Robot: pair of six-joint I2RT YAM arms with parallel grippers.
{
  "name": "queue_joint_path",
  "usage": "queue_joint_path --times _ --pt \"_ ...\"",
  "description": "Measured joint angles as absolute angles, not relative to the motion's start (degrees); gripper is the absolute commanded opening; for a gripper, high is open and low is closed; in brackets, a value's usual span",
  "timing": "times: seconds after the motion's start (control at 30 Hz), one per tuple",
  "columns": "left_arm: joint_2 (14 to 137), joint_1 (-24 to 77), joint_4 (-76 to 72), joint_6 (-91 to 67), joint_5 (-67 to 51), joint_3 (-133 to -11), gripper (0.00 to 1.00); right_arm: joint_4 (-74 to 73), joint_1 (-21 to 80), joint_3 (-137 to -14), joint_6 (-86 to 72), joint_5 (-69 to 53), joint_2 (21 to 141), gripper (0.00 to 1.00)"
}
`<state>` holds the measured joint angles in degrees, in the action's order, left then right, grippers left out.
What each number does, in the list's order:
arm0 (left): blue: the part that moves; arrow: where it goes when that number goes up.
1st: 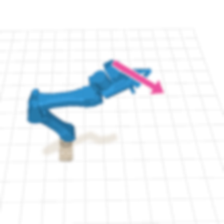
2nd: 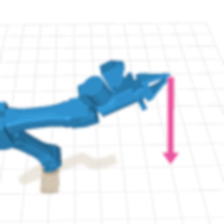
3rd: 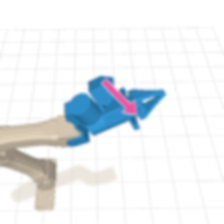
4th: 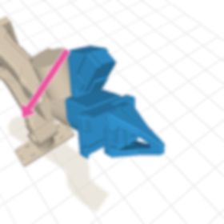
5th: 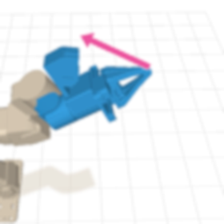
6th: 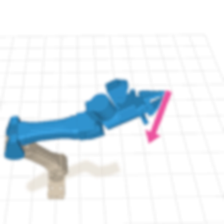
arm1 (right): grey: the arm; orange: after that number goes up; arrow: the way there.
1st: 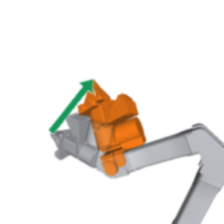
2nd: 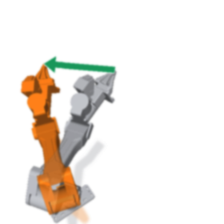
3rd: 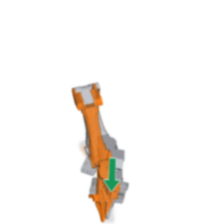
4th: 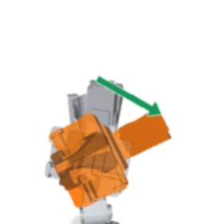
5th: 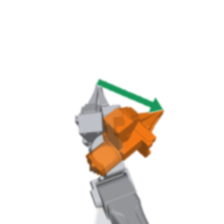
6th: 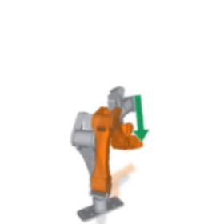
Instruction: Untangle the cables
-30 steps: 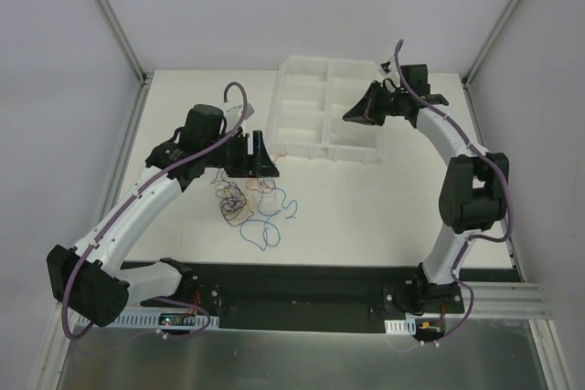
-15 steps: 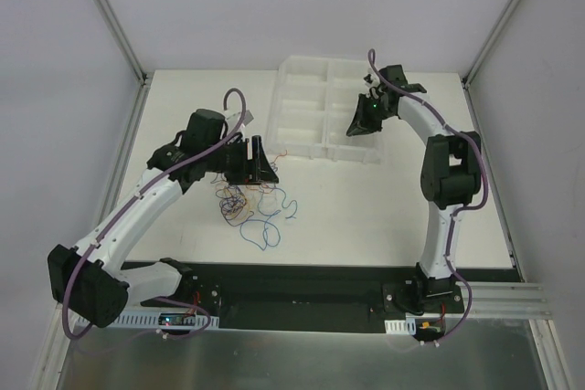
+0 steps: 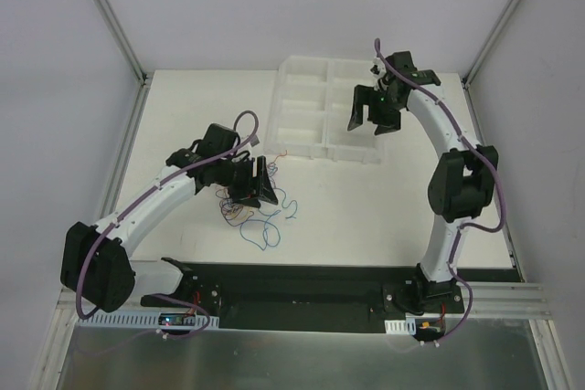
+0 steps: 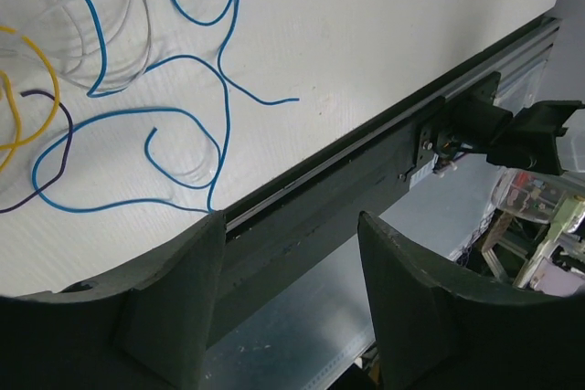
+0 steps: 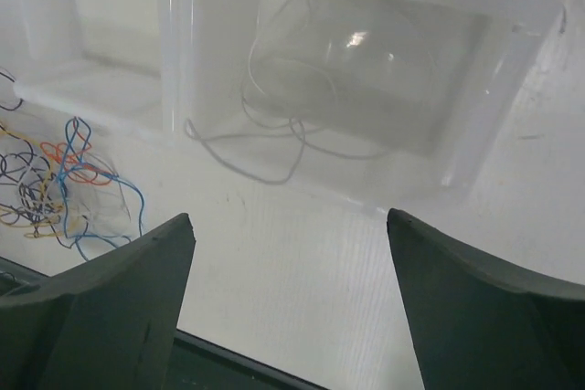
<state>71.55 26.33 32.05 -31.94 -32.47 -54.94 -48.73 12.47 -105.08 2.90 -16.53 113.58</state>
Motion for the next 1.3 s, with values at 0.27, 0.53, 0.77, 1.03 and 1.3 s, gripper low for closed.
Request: queue_joint_path --times 0.27,0.53,0.77,1.03,1.3 --pt "75.77 29.34 33.39 -29.28 -31.92 -54.59 0.57 -49.21 12.91 -91.35 1.76 -16.69 96.20 0.88" --pt "83.29 33.01 33.54 -25.50 -26.79 -54.61 0.45 -45.52 21.45 -65.65 -4.62 -22.72 73.25 0.88" --pt "89.06 33.45 34.83 -23.77 -26.30 -54.72 0.00 -40.01 22.59 -50.04 -9.41 -27.88 60.97 0.93" --pt "71.53 33.80 39.11 -23.40 -26.48 -65.06 0.00 -31.99 24.56 -47.27 -13.65 -33.54 61.93 0.95" --pt "63.11 33.80 39.48 -19.46 -26.22 -86.48 0.00 -26.28 25.78 -56.69 -15.18 -37.78 69.45 0.96"
